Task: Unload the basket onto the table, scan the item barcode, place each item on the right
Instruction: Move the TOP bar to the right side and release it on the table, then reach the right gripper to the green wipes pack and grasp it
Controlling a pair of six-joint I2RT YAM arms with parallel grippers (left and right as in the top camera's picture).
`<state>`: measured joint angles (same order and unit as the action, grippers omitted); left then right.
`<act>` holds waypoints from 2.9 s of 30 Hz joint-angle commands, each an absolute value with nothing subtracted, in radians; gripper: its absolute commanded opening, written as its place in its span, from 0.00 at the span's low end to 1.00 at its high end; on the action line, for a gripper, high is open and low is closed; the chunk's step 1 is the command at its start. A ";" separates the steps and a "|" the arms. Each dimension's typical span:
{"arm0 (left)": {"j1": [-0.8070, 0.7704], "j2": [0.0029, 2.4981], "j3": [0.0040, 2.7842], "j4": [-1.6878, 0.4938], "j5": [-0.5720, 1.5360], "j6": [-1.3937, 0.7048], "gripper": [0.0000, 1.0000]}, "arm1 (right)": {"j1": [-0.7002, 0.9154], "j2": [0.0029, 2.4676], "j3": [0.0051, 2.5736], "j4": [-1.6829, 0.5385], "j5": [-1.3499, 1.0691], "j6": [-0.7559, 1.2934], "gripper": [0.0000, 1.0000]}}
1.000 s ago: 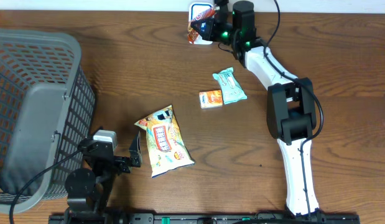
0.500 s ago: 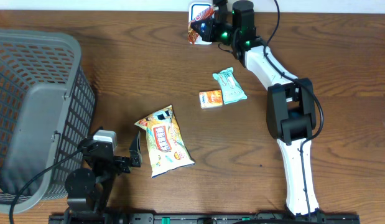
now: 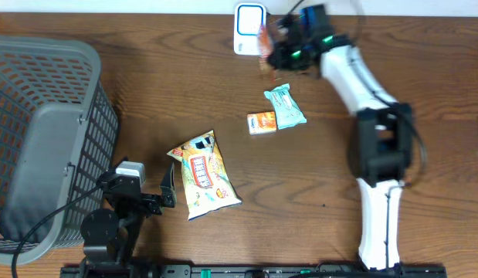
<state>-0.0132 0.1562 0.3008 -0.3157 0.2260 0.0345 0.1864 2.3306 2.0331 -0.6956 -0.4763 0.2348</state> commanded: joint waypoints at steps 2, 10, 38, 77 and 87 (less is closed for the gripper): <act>-0.010 0.155 0.298 -0.315 0.220 0.048 0.99 | 0.080 2.082 2.058 -0.841 -0.143 0.175 0.01; -0.010 0.155 0.298 -0.315 0.220 0.048 0.99 | -0.138 2.012 2.047 -1.071 0.271 0.118 0.01; -0.010 0.155 0.298 -0.315 0.220 0.048 0.99 | -0.209 2.049 1.462 -0.661 0.033 1.114 0.99; -0.010 0.155 0.298 -0.315 0.220 0.048 0.99 | -0.396 2.056 1.419 -0.684 0.548 0.670 0.01; -0.010 0.155 0.298 -0.315 0.220 0.048 0.99 | -0.518 2.020 1.451 -0.517 0.173 -0.186 0.84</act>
